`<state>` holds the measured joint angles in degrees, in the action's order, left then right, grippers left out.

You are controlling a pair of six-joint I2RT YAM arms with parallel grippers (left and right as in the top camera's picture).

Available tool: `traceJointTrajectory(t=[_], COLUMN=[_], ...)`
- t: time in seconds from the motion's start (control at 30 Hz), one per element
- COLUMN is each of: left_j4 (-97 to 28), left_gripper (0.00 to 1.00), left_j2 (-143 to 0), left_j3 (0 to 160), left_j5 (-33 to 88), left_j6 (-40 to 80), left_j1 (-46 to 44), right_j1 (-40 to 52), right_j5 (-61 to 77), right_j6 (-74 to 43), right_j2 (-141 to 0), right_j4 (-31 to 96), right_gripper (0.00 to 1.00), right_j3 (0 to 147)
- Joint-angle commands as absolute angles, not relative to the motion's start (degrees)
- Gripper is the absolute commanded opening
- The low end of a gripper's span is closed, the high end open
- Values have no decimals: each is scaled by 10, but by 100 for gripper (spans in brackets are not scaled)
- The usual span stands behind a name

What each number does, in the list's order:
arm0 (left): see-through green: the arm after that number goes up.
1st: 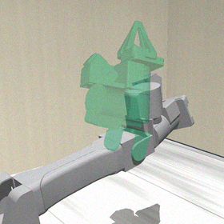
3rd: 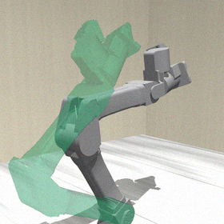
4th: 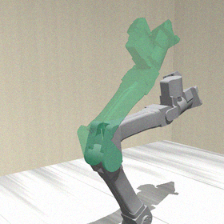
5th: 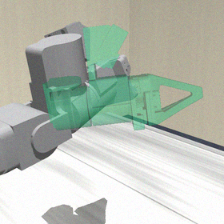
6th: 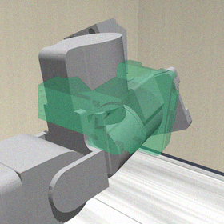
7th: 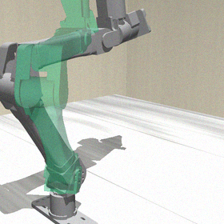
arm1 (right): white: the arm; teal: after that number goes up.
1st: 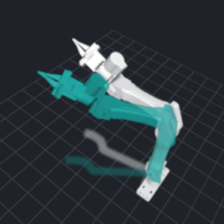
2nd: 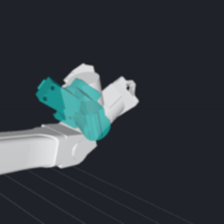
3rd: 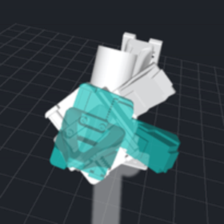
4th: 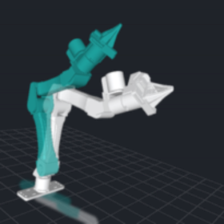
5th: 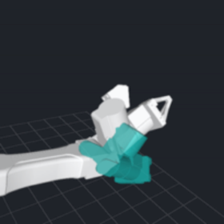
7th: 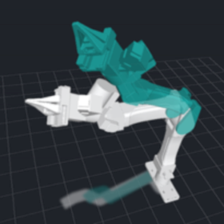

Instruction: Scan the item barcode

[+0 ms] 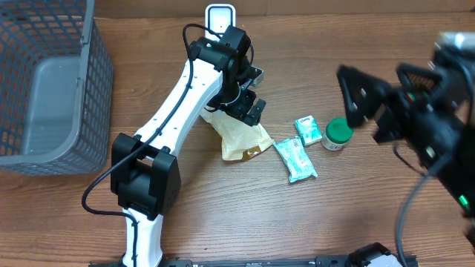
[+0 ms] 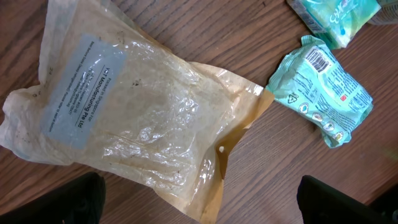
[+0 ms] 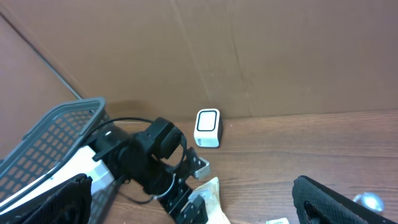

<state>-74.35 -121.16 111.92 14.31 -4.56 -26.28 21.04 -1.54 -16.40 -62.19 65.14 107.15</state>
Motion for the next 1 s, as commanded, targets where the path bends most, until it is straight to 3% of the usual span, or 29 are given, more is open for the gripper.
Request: traceJointTrajectory(t=[0.0, 0.27, 0.63, 0.97], left_j4=[-743, -743, -743, -743], left_gripper=[100, 100, 100, 100], left_j2=[-1194, -1194, -1194, -1194], left_j3=[1127, 1127, 1127, 1127], left_j5=[142, 142, 142, 142], left_j6=[-43, -43, -43, -43], left_j1=[-266, -266, -266, -266], right_j1=[213, 213, 197, 133], right_j5=[-19, -19, -19, -19], right_j6=[-160, -160, -160, -160], right_j2=[-573, -475, -385, -375], right_j4=[667, 748, 966, 970], right_gripper=[100, 100, 100, 100], right_j3=[1080, 1080, 1080, 1072])
